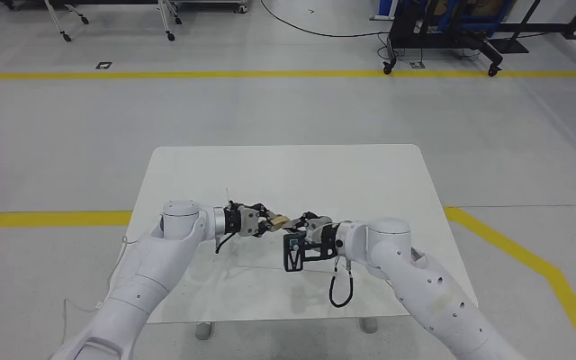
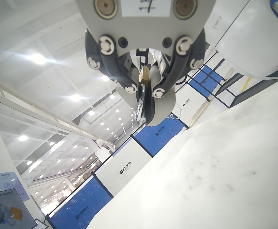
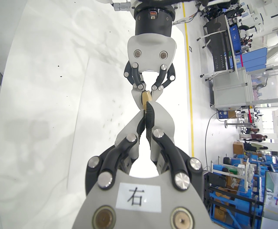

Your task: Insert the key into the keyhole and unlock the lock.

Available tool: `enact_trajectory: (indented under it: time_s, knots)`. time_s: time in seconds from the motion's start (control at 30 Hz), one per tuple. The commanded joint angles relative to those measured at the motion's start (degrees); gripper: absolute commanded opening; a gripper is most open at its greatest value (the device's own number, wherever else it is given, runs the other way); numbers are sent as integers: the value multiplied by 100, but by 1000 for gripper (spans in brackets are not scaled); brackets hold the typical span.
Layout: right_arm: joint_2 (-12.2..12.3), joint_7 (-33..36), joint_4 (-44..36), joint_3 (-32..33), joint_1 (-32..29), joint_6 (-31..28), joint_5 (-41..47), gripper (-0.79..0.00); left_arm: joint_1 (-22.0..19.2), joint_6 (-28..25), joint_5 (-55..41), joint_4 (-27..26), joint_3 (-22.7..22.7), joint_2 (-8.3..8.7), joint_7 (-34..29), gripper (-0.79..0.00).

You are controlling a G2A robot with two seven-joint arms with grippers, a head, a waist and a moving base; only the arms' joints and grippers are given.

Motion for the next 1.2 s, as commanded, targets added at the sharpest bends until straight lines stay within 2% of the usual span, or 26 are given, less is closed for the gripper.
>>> enact_trajectory:
  time_s: [0.0, 0.4, 0.7, 0.73, 0.77, 0.8, 0.83, 0.87, 0.97, 1.0, 1.1, 1.17]
  knots:
    - [-5, 93, -53, -56, 6, 52, -102, -785, -2, 20, -15, 5, 6, 0, 7, -785]
    - [-61, 467, -68, -319, 64, 231, -278, -785, -18, 31, -31, 8, 50, 8, -28, -785]
    - [-87, 485, 44, -311, 96, 384, -168, -785, -23, -23, -52, 10, 63, 15, -62, -785]
    - [-87, 477, 40, -291, 86, 417, -147, -573, -24, -34, -55, 7, 63, 15, -60, -785]
    - [-85, 464, 28, -270, 74, 441, -128, -462, -25, -43, -51, 7, 61, 16, -49, -785]
    - [-82, 448, 14, -245, 58, 460, -108, -311, -25, -57, -56, 3, 58, 17, -43, -785]
    - [-77, 434, -10, -211, 42, 484, -96, -43, -26, -84, -47, -4, 52, 19, -25, -785]
    - [-70, 421, -39, -179, 20, 499, -90, 0, -26, -112, -35, -10, 46, 21, -3, -785]
    - [-45, 384, -151, -59, -69, 545, -85, 0, -15, -200, -17, -36, 19, 29, 50, -785]
    - [-34, 365, -196, -12, -105, 560, -81, -28, -7, -232, -30, -45, 4, 31, 54, -785]
    - [-1, 318, -336, 181, -232, 666, -36, -34, 12, -480, 8, -119, -62, 41, 164, -785]
    - [21, 368, -473, 326, -356, 792, -27, -86, 49, -788, 123, -233, -121, 55, 304, -785]
